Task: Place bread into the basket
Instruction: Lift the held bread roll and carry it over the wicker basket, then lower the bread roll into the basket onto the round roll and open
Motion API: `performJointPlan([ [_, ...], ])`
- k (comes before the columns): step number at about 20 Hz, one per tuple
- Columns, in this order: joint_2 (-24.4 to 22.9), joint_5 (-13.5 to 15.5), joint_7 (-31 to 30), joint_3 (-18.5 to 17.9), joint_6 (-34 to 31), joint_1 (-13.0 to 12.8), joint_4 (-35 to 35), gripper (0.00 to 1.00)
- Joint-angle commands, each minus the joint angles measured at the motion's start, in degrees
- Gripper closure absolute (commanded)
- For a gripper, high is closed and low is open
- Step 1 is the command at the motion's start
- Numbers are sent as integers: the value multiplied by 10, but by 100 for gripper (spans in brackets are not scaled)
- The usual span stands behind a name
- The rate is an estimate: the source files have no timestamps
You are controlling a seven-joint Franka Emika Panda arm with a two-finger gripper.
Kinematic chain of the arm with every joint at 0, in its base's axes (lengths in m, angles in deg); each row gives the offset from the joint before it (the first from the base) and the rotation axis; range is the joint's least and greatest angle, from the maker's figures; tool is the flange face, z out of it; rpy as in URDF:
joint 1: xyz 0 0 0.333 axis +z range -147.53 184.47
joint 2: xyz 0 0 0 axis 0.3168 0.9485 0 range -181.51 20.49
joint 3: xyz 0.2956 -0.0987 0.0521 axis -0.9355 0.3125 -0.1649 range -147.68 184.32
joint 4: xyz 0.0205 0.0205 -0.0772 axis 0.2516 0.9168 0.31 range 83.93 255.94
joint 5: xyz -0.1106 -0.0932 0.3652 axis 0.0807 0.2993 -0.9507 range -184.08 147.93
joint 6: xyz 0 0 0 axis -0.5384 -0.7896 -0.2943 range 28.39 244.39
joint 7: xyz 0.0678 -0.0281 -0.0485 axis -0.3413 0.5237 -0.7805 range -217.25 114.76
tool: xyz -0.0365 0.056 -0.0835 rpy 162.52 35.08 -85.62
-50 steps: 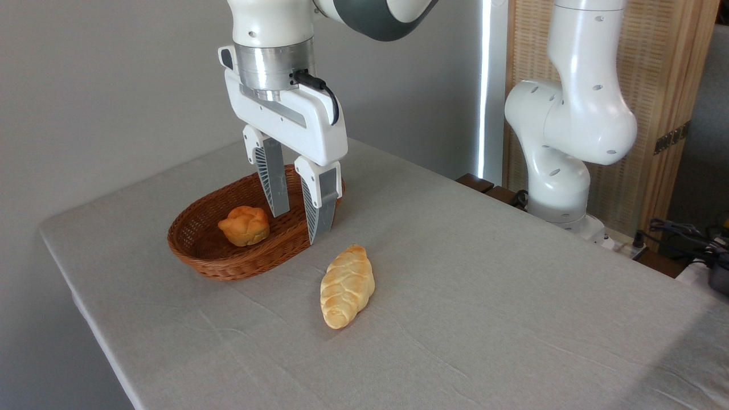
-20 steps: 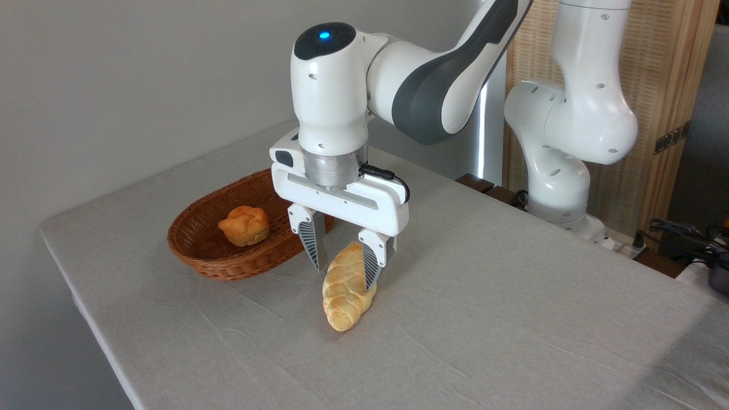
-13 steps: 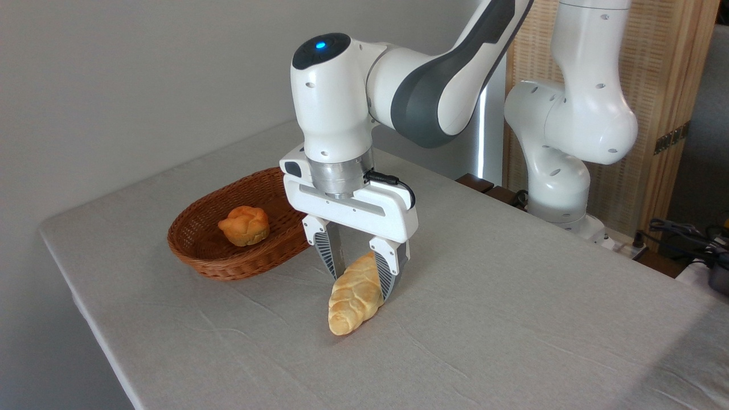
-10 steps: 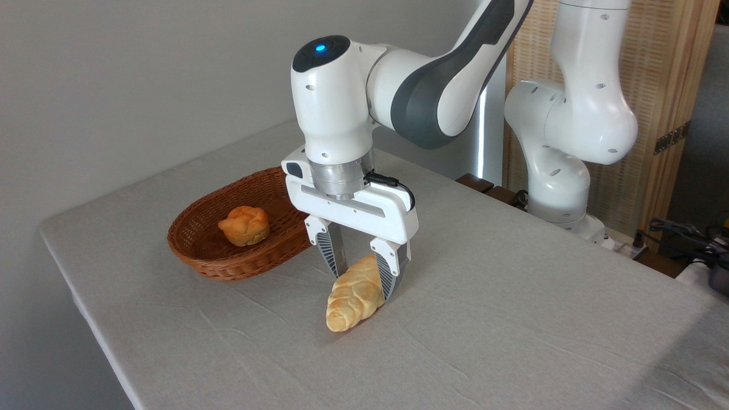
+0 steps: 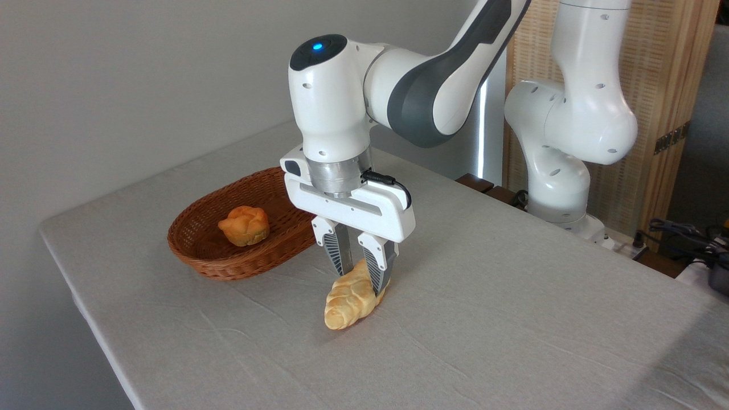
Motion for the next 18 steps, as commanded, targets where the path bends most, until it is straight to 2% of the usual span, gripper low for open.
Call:
performJointPlan([
  [1,-9,-8,9,7,-11,-2,-12,54],
  [5,-14,-8,10,22,-73,-2,-76,54],
  [8,-16,-7,7,63,-110,-2,-142,54],
  [12,-15,13,5,163,-111,-2,-188,54],
  [16,-2,35,4,274,-102,-1,-195,53],
  [18,5,36,1,305,-102,-1,-194,52],
])
